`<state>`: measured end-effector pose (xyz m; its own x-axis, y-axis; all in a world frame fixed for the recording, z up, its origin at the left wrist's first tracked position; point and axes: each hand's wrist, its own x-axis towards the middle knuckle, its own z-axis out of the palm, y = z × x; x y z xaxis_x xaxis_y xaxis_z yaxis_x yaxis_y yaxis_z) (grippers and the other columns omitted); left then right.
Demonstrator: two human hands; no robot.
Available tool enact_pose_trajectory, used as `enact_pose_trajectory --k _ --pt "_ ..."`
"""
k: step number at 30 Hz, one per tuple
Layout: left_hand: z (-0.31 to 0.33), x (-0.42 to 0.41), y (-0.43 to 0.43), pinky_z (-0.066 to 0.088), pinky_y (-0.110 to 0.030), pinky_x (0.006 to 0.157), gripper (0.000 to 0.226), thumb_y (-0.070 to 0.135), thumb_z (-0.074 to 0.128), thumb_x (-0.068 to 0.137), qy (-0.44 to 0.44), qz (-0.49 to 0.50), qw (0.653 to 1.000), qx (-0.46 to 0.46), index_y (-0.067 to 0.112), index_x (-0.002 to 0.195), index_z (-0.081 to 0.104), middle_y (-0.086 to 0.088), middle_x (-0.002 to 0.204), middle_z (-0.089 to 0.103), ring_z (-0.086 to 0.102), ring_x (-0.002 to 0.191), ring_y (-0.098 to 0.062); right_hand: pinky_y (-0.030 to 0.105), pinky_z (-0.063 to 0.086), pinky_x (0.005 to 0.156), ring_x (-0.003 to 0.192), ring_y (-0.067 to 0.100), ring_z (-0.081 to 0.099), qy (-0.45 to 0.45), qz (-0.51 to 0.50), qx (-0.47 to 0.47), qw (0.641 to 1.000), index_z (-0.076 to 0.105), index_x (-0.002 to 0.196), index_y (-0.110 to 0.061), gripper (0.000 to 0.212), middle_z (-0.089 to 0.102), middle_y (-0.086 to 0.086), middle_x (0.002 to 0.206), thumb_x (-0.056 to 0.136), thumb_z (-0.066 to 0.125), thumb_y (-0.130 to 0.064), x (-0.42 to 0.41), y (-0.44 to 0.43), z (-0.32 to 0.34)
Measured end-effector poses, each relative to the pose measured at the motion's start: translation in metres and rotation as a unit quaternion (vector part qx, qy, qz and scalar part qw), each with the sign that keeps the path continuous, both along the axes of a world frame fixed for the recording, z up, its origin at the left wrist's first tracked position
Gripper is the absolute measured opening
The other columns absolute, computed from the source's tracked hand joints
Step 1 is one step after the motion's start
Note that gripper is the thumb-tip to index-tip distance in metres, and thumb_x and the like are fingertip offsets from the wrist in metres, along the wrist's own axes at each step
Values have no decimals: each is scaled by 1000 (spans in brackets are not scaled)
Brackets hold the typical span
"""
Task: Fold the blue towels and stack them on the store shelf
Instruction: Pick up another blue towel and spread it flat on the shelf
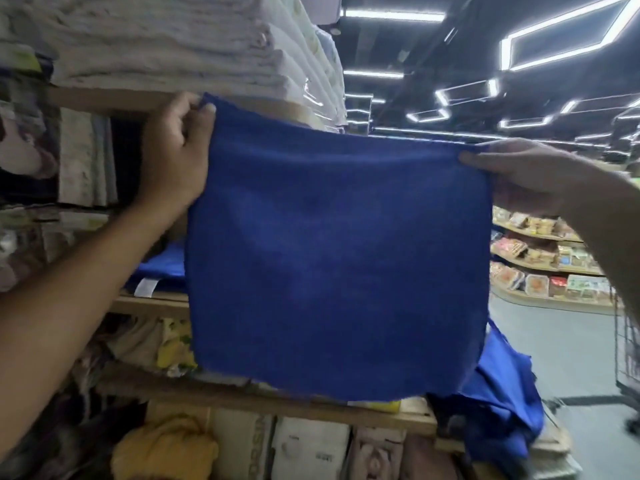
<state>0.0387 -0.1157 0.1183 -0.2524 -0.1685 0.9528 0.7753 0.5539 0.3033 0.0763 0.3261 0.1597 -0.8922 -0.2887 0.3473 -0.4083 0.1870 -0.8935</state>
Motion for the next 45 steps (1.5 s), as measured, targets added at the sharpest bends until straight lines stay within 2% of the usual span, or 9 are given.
enact_pose_trajectory --k 3,6,10,18,21,25,29,35,45 --pt "-39 -24 2 37 -11 67 19 33 46 105 -29 27 999 -16 39 87 50 -3 82 59 51 69 5 22 60 72 89 16 76 -77 -21 -6 997 82 95 -11 21 78 9 102 83 65 -12 -22 7 -24" --pt "-71 -54 2 44 -24 66 21 43 42 105 -83 59 995 -23 31 94 55 -9 84 63 56 70 -7 24 61 73 94 18 76 -122 -59 2 991 82 96 -12 20 77 10 108 80 72 -16 -48 9 -47" --pt "-91 -91 11 44 -26 61 34 47 39 105 -100 119 987 -32 19 102 57 7 72 56 55 66 -7 19 55 60 69 5 70 -118 -169 64 976 81 88 -20 9 77 -2 87 84 80 -27 -83 6 -71" --pt "-101 -157 37 50 -47 66 28 39 44 104 -185 241 940 -152 15 102 57 -22 92 69 63 84 -47 16 42 38 40 10 53 -43 -297 137 944 71 83 -5 14 56 9 59 92 74 -15 -164 -4 -126" --pt "-114 -170 45 53 -46 78 26 39 48 102 -283 249 891 -252 18 106 62 -21 102 70 65 94 -44 23 53 44 42 13 62 -53 -301 210 929 69 77 -1 18 65 11 55 92 71 -11 -183 -9 -156" --pt "-127 -154 53 47 -45 97 37 34 60 94 -358 227 840 -339 21 128 56 -14 125 62 55 115 -38 53 62 76 73 30 71 -34 -304 243 921 66 112 8 30 72 27 99 88 68 -11 -178 -16 -171" --pt "-145 -75 58 50 -39 82 24 29 58 91 -194 131 936 -262 29 114 61 5 107 64 57 102 -24 30 48 83 101 21 68 145 -337 277 888 63 131 -19 48 67 2 122 86 75 -32 -114 -22 -165" --pt "-247 50 46 46 -18 67 17 38 56 95 -218 -42 973 -65 26 103 64 8 94 66 64 85 -11 24 54 58 65 16 67 205 -254 63 943 67 92 -34 8 70 -8 92 88 72 -39 27 -40 -242" --pt "-341 56 23 48 -38 79 33 57 75 73 -441 -144 785 411 39 100 69 6 112 73 66 100 -17 15 47 55 66 8 67 97 -341 37 934 56 82 -34 36 68 -12 77 79 74 -65 59 -68 -386"
